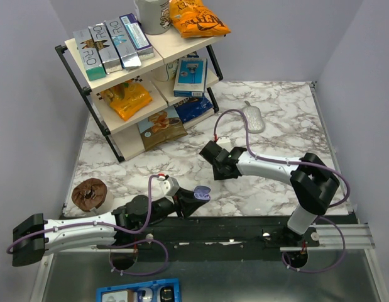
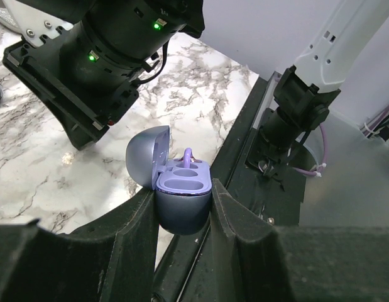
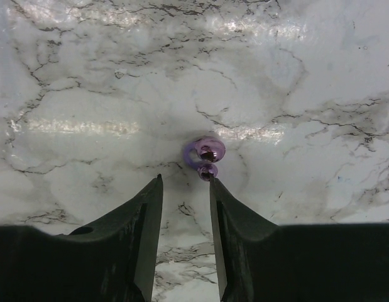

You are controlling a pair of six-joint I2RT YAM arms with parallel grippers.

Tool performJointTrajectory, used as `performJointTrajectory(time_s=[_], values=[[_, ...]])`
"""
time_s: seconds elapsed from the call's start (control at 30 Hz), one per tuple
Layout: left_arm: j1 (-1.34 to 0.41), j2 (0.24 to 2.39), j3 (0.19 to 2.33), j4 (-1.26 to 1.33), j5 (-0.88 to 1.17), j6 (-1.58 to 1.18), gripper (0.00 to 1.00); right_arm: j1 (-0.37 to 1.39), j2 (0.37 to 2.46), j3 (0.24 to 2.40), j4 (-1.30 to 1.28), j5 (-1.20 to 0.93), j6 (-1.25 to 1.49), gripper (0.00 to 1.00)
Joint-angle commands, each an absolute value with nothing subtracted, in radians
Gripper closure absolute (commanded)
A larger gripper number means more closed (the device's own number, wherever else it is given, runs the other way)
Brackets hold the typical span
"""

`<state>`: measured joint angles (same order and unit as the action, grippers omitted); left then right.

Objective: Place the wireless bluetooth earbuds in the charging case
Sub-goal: Pick up the earbud from the center of the board.

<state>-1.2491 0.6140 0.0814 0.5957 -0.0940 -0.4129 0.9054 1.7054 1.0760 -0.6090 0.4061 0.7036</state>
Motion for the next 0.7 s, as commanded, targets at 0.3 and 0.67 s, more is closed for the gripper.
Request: performJointTrajectory(time_s=[0.3,0.67], values=[[-1.258,0.595,0.072,0.607,-0.113,-0.426,1.00,0.923,1.730,1.126,-0.620,0.456,0.704,0.58],[-1.261,0.589,0.067,0.600,-0.120,-0.425,1.00,0.923,1.778,1.140,-0.601,0.463,0.684,0.59]])
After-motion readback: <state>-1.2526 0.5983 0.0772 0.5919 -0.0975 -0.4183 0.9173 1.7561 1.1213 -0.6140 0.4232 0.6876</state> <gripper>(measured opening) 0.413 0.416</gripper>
